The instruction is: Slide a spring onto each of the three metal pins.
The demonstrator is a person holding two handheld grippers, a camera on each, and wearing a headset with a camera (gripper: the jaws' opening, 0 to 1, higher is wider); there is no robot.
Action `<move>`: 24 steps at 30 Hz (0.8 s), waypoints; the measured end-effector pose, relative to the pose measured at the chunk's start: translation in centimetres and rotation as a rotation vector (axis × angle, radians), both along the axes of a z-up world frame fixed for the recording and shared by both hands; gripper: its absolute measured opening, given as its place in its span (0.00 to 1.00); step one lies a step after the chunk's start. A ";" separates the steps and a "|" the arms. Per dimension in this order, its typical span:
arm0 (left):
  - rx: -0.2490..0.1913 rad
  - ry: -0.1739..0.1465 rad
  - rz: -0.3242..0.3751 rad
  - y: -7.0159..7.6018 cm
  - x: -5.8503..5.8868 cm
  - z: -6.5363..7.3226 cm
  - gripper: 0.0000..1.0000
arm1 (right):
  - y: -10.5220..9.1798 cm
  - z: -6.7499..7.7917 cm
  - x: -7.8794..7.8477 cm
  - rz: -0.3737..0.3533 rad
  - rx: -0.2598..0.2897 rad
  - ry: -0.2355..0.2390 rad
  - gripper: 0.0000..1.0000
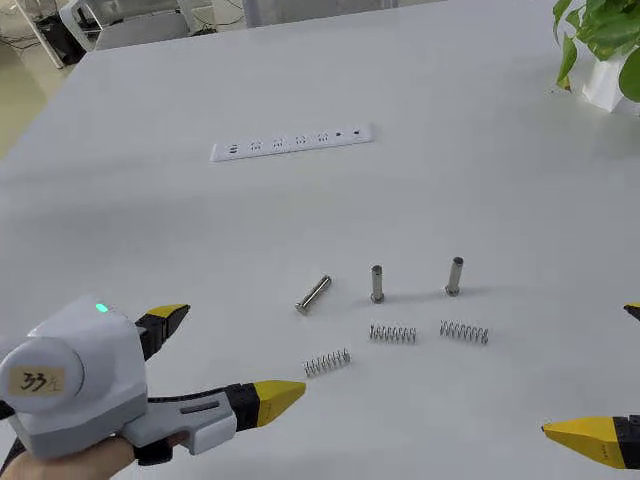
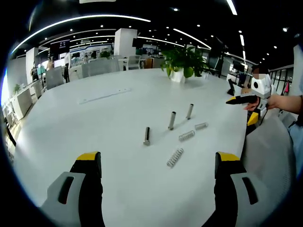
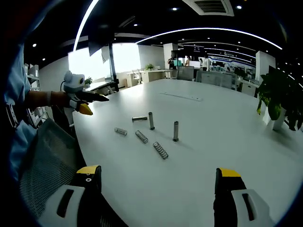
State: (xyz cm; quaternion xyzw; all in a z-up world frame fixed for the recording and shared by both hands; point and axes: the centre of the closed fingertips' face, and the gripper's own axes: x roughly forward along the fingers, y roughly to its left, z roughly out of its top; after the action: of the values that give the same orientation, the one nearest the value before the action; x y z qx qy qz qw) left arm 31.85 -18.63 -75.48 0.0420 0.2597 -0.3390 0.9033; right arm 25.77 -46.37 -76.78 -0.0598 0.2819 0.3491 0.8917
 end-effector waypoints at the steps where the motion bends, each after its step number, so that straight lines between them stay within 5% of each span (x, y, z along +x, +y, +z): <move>1: 0.006 0.006 -0.007 -0.1 0.2 -0.1 0.99 | 0.1 0.0 0.0 -0.001 0.002 0.002 1.00; 12: 0.064 0.037 -0.086 -1.2 2.6 0.1 0.94 | 0.4 -0.3 -0.1 0.007 0.007 0.012 1.00; 24: 0.178 0.103 -0.173 -2.5 5.6 -0.5 0.84 | 0.5 -0.5 -0.1 0.005 0.014 0.015 1.00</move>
State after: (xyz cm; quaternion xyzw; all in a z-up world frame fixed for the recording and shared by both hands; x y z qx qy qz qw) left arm 37.47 -21.13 -75.97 0.1266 0.3302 -0.3932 0.8487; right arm 25.64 -45.89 -77.31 -0.0519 0.2860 0.3539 0.8890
